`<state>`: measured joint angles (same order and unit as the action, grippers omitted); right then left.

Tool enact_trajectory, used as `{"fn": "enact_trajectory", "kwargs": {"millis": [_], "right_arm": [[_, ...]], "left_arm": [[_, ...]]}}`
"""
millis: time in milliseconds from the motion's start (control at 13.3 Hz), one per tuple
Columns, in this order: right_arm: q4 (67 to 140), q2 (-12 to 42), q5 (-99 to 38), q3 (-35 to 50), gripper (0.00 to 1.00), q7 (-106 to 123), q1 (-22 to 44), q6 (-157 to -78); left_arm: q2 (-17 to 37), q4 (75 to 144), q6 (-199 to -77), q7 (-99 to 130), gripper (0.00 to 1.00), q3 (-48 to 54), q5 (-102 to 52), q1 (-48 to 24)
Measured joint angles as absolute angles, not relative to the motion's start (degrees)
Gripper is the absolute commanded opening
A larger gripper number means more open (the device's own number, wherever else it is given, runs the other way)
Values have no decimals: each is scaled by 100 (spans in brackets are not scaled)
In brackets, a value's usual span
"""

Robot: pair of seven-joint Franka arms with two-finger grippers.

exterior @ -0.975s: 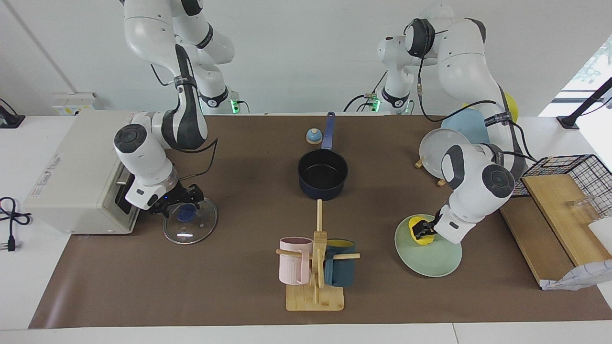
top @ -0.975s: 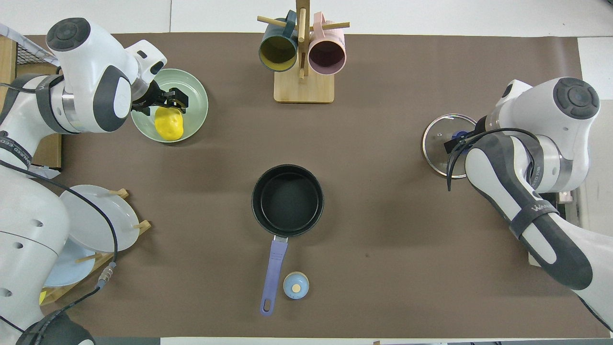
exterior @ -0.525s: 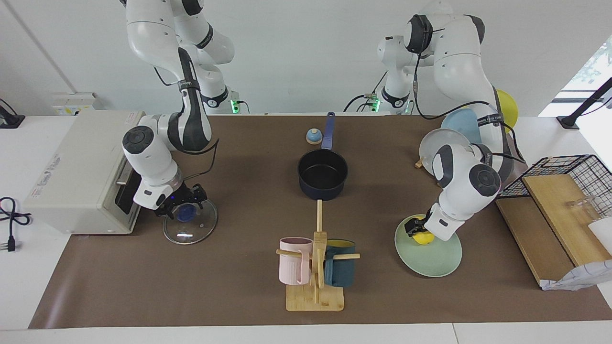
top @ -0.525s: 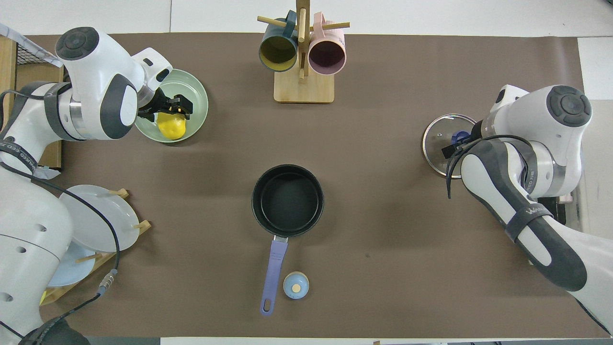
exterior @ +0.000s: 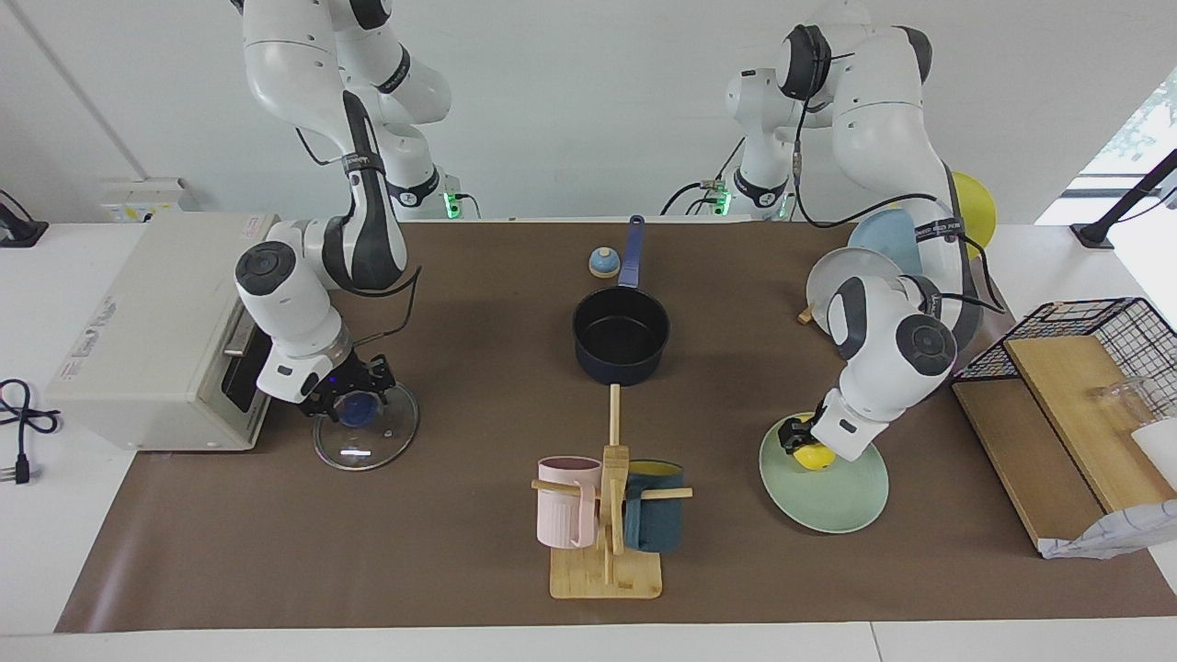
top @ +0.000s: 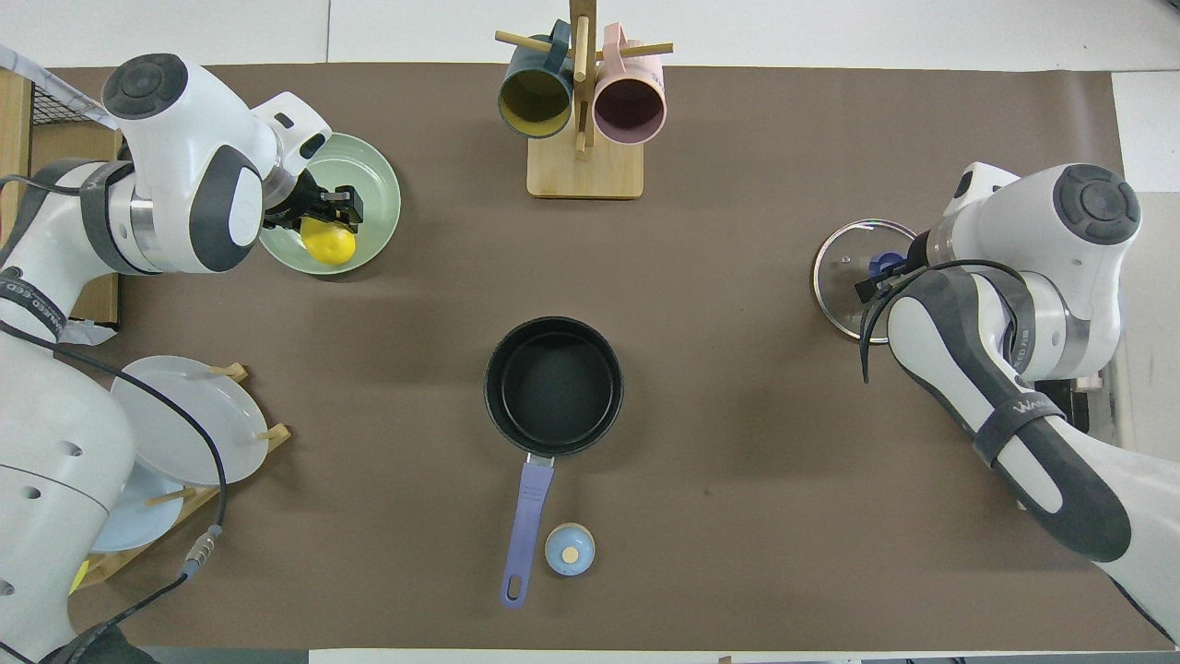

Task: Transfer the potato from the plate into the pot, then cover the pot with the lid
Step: 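Lift the potato with the left gripper and carry it over the pot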

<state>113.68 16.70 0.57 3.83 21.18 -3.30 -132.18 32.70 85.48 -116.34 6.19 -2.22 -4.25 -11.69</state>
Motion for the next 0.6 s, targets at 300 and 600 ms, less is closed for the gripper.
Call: {"fn": "enact_trajectory", "kwargs": {"millis": [300,600], "right_arm": [[11368,1655,57,382,55,2118,-332,-13179],[11367,1654,57,381,32,2118,-335,-13166]], "left_arm": [[2424,8178,-10570,1473,0,-143,-490,-1365],[1326,8516,-9854,2918,0,-117,-555,-2366]]}}
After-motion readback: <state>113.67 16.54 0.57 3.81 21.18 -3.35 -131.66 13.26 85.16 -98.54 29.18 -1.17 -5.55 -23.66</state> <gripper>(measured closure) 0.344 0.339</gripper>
